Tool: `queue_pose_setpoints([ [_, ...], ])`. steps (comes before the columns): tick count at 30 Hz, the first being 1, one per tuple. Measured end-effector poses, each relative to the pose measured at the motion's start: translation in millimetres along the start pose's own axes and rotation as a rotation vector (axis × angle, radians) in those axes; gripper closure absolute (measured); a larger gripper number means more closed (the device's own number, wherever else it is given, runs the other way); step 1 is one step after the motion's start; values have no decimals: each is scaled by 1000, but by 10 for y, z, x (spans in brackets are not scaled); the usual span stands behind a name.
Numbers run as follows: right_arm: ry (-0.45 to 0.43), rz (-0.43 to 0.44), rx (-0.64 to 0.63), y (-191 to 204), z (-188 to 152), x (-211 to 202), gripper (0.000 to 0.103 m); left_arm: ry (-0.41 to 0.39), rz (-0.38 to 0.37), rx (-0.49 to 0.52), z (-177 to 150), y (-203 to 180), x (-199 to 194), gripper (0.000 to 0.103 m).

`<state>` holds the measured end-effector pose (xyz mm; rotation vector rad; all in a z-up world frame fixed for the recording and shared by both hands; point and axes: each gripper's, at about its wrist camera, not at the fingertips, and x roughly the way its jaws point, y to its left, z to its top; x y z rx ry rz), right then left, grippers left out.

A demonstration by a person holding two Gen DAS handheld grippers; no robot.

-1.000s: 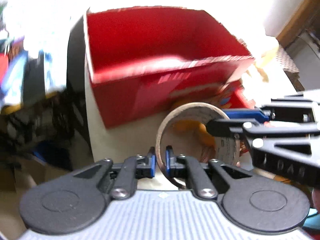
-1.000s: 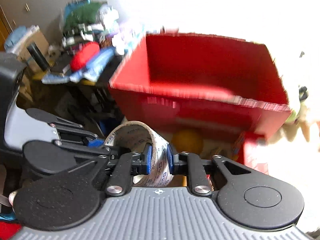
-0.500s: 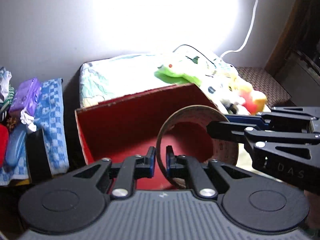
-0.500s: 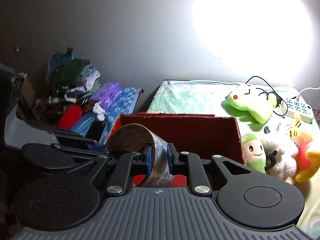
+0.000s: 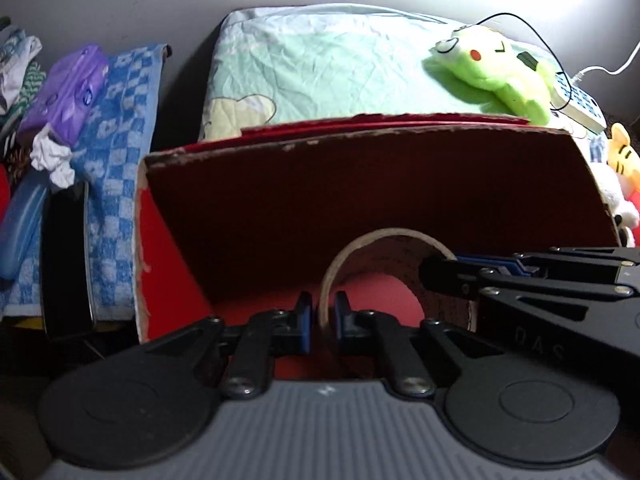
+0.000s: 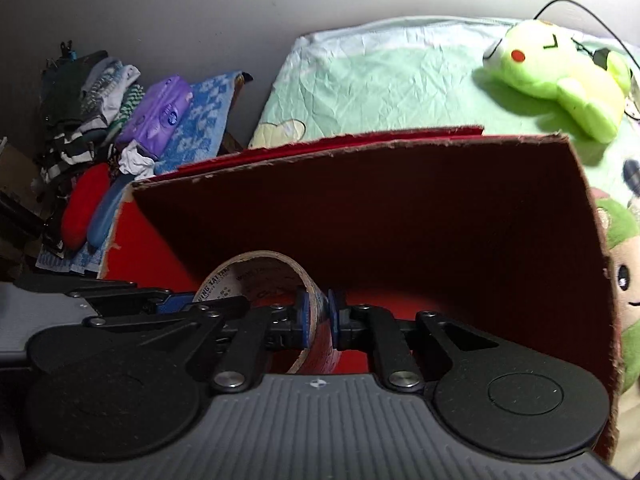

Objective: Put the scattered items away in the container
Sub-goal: 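Lower the tape roll into the red box and open the left tool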

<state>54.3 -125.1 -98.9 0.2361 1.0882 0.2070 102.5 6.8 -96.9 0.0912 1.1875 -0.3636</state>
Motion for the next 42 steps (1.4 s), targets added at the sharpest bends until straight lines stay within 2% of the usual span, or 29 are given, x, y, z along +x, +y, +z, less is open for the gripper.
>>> queue_pose_setpoints([
  [2,19,-21,-13,1,40,97,93,-5,-1,-28,31,55,-5,73],
  [3,23,-38,-19,1,54,137,93,-11,-17,-37,31,73,-28,72],
  [4,28,-53,-18,-12,70,179,93,-20,-43,-45,25,83,-60,65],
  [6,69,-29,37,-130,159,279,92,-43,-80,-52,-10,85,-140,60],
  [7,76,-19,43,-151,186,311,93,-55,-88,-43,-49,67,-191,53],
  [8,78,-25,37,-153,207,343,93,-62,-90,-31,-96,35,-246,51],
  [10,87,-13,42,-153,230,405,91,-69,-94,4,-196,-28,-331,51],
  [13,110,86,83,-145,263,482,90,-71,-126,38,-319,-86,-396,51],
  [16,111,158,77,-56,267,547,87,-72,-123,46,-344,-106,-378,63],
  [18,107,203,76,-48,274,594,84,-63,-123,20,-330,-36,-322,57],
  [19,118,239,87,-76,279,625,81,-57,-130,-3,-329,13,-286,48],
  [20,137,288,107,-115,286,661,79,-53,-140,-22,-334,57,-256,48],
  [21,157,333,131,-153,285,695,79,-54,-144,-29,-340,75,-236,51],
  [22,174,354,146,-175,282,715,76,-56,-125,-28,-341,64,-219,60],
  [24,176,369,129,-153,288,673,71,-52,-68,2,-335,-12,-160,60],
  [25,172,369,105,-122,283,654,67,-44,-48,14,-337,-45,-115,66],
  [28,164,366,56,-56,270,619,59,-7,-7,24,-315,-86,-16,71],
  [37,169,384,99,-111,296,719,58,25,48,8,-297,-106,24,70],
  [42,175,351,103,-109,291,725,59,35,82,19,-279,-80,60,70],
])
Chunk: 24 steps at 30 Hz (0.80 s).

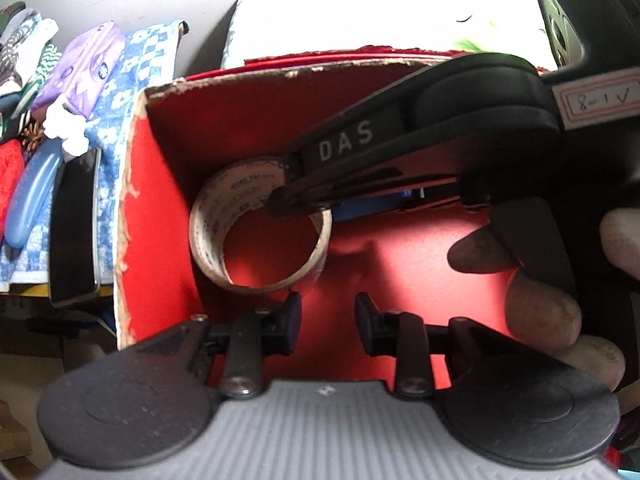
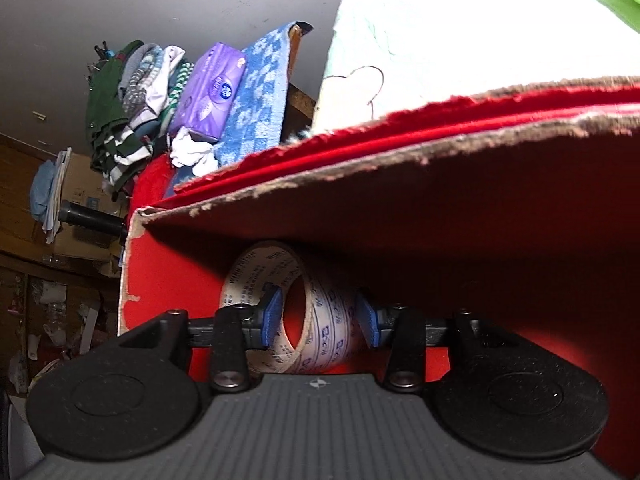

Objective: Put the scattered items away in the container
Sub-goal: 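Lower the tape roll into the red box and open the left tool, then move both tools back down to the items beside the red box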

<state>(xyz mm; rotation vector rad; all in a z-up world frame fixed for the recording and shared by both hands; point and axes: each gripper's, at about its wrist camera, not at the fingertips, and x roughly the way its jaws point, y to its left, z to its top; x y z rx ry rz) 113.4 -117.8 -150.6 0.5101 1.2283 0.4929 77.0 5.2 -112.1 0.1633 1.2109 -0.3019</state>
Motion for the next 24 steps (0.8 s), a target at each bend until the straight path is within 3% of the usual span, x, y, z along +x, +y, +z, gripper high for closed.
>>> queue_pose_setpoints([
  [5,-28,-53,-38,25,-33,-206,60,-1,13,0,-11,15,-2,69],
  [12,-75,-204,-56,3,-228,-472,60,-29,22,-3,-56,43,-40,68],
  [19,-208,-223,-30,-36,-301,-590,61,-37,42,-5,-48,36,-40,68],
  [24,-267,-289,-75,67,-314,-596,61,-43,56,-7,-59,-96,-93,68],
])
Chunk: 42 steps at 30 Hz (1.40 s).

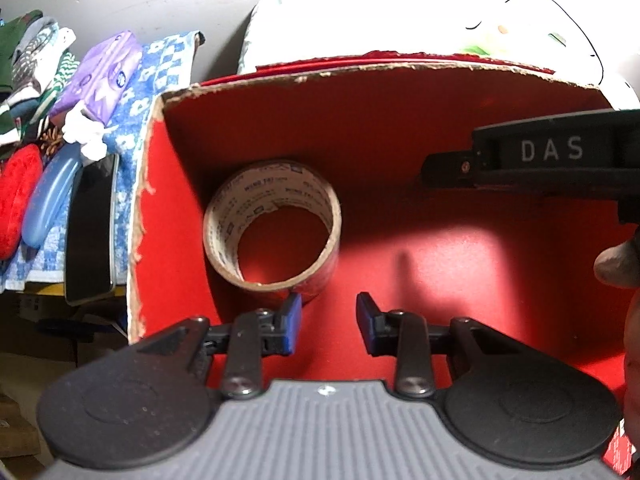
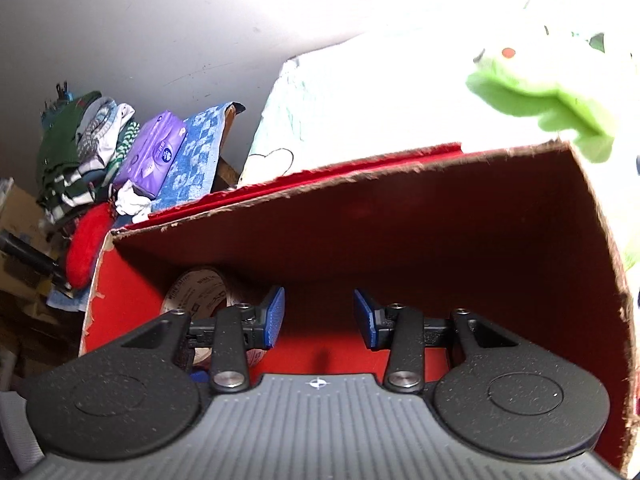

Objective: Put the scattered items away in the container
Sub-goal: 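Move both tools back down to the items beside the red box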

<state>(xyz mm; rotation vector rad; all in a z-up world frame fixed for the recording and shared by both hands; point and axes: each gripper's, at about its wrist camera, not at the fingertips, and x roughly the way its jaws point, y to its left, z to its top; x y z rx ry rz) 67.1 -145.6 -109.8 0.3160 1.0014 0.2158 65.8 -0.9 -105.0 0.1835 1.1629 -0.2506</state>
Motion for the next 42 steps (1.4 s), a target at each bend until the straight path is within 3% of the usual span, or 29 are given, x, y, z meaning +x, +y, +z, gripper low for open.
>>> queue_pose_setpoints([
  [3,20,-32,-30,56,18,51,61,-5,11,0,-6,11,-2,68],
  [7,62,-46,31,-39,45,126,61,-5,12,-2,-13,34,-39,68],
  [19,-222,-28,64,-109,-113,-270,61,-66,-13,62,-41,-21,1,68],
  [22,-331,32,41,-120,-175,-417,60,-158,23,81,-163,-92,-149,50],
  [24,-337,61,48,-154,-172,-442,60,-263,78,122,-277,-194,-369,43],
  [26,-339,76,89,-225,-190,-496,60,-360,104,127,-380,-246,-626,29],
  [29,-311,160,143,-361,-281,-674,60,-462,92,64,-523,-211,-976,13],
  [32,-308,224,121,-474,-483,-1033,58,-486,36,-40,-730,-71,-1224,8],
  [35,-250,304,57,-540,-711,-1283,54,-438,-41,-100,-1041,25,-1297,17],
  [38,-139,353,-74,-495,-959,-1357,54,-352,-96,-180,-1396,38,-1215,19],
  [42,17,289,-263,-388,-1322,-1406,54,-243,-137,-224,-1821,-192,-1057,19],
])
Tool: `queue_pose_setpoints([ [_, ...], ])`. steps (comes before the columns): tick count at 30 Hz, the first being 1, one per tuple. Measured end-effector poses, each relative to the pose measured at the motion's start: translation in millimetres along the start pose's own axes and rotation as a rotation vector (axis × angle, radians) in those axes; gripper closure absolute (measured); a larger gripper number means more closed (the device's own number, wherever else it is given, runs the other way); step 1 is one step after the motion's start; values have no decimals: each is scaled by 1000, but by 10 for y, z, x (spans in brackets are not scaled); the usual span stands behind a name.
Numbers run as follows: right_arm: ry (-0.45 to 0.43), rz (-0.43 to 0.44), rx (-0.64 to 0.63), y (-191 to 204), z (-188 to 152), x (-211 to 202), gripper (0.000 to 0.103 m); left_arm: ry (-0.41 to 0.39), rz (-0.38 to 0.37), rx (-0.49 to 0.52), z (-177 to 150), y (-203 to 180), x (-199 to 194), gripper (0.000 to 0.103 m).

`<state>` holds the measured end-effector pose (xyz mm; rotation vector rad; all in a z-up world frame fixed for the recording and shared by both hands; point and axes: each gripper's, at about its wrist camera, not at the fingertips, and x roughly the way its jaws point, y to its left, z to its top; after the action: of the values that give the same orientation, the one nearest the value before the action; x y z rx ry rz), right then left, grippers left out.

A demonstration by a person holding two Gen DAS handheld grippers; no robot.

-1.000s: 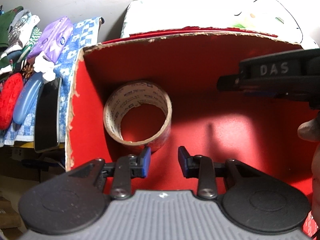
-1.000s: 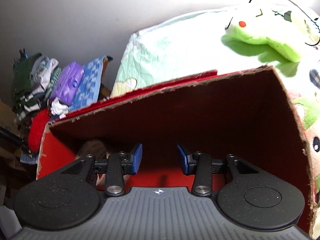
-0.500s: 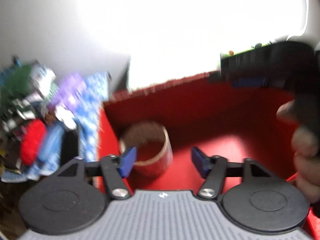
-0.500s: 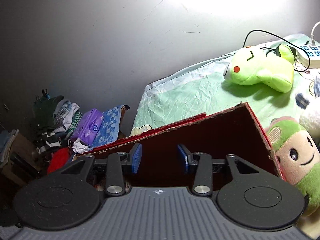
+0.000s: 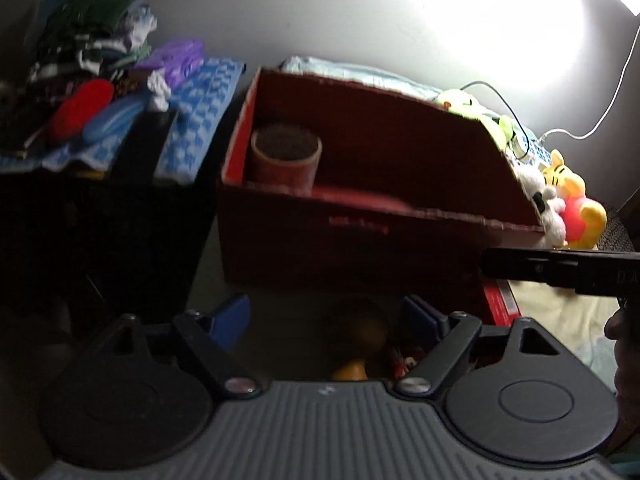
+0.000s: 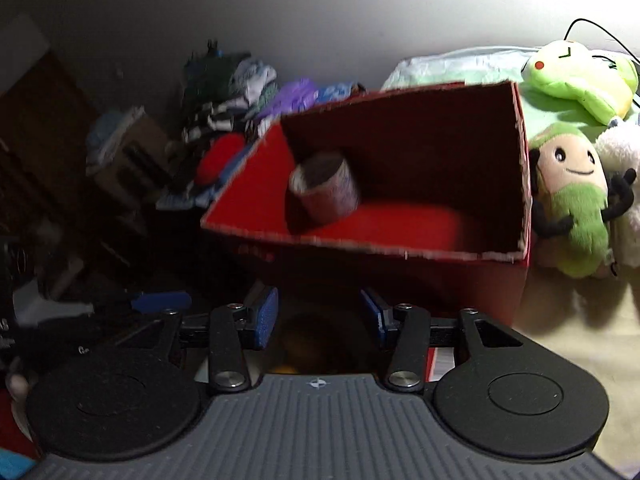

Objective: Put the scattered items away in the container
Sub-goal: 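Move both tools back down to the items beside the red box, then grasp the orange gourd by its neck with the right tool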

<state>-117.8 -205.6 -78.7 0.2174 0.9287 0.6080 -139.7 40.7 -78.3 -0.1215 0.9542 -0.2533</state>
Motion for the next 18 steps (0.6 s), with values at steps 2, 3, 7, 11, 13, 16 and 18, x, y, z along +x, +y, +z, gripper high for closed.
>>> queue_pose_setpoints([
  [2,66,-30,-19,21,-106,14,54,30,17,10,-180,-103,69,18],
  [3,87,-39,-9,4,-137,13,54,46,20,16,-239,-149,105,18],
  [7,133,-76,16,-60,-176,24,54,110,66,37,-268,-239,219,16],
  [11,125,-43,42,-64,-186,66,57,151,105,52,-249,-241,328,23],
  [13,121,-37,61,-39,-200,93,59,175,69,61,-221,-217,378,33],
  [16,110,-46,73,30,-203,119,60,223,12,92,-169,-170,486,53],
  [18,97,-53,71,84,-193,110,60,243,-28,104,-151,-133,537,55],
])
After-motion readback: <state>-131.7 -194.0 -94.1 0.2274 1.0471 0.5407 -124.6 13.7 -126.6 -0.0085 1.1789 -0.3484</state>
